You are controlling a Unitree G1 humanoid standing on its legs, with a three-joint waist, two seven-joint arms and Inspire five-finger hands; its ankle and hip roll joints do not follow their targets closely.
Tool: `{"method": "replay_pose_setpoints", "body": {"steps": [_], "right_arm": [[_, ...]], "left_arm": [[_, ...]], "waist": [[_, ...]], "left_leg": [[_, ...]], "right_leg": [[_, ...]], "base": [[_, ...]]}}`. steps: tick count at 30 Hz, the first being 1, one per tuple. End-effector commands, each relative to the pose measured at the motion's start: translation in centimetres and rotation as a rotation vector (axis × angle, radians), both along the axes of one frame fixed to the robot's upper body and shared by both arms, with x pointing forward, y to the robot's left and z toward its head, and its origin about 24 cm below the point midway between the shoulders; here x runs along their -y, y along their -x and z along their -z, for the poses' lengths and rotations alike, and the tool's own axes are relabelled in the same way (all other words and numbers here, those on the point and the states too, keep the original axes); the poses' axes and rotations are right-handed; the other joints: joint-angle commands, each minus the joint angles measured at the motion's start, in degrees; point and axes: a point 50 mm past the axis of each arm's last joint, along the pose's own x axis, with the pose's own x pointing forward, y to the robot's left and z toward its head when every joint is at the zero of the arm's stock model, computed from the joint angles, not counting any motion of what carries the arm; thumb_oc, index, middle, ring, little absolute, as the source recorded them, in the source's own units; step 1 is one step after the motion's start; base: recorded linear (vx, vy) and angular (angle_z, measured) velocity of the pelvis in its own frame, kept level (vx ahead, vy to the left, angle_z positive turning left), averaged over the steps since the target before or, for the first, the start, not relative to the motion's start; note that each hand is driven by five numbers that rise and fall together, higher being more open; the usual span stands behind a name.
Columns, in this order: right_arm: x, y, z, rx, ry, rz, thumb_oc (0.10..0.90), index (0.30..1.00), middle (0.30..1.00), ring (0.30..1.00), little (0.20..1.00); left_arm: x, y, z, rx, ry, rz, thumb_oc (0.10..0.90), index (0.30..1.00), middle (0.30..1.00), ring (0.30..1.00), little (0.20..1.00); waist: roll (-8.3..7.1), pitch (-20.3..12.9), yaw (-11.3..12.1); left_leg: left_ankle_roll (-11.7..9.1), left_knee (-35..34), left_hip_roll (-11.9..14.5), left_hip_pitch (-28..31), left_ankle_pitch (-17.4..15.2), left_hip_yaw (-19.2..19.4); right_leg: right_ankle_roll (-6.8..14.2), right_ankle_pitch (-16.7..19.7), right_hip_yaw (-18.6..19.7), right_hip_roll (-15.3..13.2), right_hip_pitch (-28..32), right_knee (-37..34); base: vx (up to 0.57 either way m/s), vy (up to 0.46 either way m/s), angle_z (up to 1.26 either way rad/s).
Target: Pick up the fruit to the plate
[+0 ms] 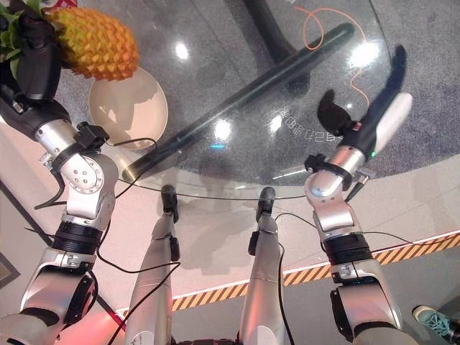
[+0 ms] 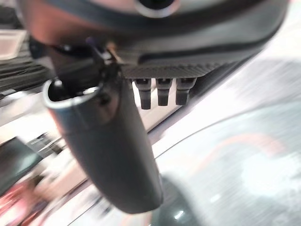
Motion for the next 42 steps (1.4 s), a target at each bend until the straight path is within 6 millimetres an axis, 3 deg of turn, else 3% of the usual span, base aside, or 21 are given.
{"method": "replay_pose_setpoints", "body": {"steps": [1,14,24,31,42], "right_arm": [[3.3,1.6,-2.6,0.188,-0.069,0.154,0.8,0.9,0.9,0.9,0.9],[7.0,2.2,2.9,0.022,-0.371,0.376,0.8,0.9,0.9,0.9,0.9],[10.1,4.3,9.3,-0.197,-0.63,0.408,0.8,0.9,0.9,0.9,0.9],[10.3,5.5,12.0,-0.33,-0.71,0.395,0.8,0.9,0.9,0.9,0.9],[9.3,5.7,14.5,-0.485,-0.794,0.275,0.8,0.9,0.9,0.9,0.9]], "left_arm": [[0.5,3.0,-7.4,0.418,-0.104,-0.018,0.1,0.3,0.3,0.3,0.2],[0.6,2.5,-8.8,0.425,-0.127,-0.054,0.1,0.3,0.3,0.3,0.2],[0.4,1.8,-9.8,0.4,-0.156,-0.075,0.1,0.3,0.3,0.3,0.2],[0.5,1.7,-10.1,0.385,-0.172,-0.085,0.1,0.3,0.3,0.3,0.2],[0.9,1.3,-9.8,0.353,-0.187,-0.105,0.1,0.3,0.3,0.3,0.2]], "waist": [[-1.49,-1.4,1.3],[-1.86,-1.4,1.7],[-2.25,-1.4,2.6],[-2.4,-1.4,2.7],[-2.49,-1.4,3.0]], "left_leg": [[3.1,0.6,-0.5,2.8,-4.1,0.2],[3.5,0.8,-0.5,1.4,-3.6,-0.3],[3.9,1.8,-0.3,0.8,-4.1,-1.1],[4.1,2.3,-0.4,0.5,-4.5,-1.5],[4.3,2.6,-0.6,0.2,-4.9,-1.9]], "right_leg": [[-2.9,2.8,-3.2,1.9,3.8,-5.6],[-3.3,3.4,-4.0,2.0,3.3,-6.0],[-3.4,3.4,-4.3,2.4,3.3,-5.7],[-3.5,3.5,-4.3,2.6,3.1,-5.5],[-3.6,3.4,-4.3,2.8,2.8,-5.5]], "base": [[-0.03,-0.025,-0.05],[0.0,-0.004,-0.01],[0.0,-0.034,0.01],[0.0,-0.005,0.0],[0.0,-0.008,0.01]]}}
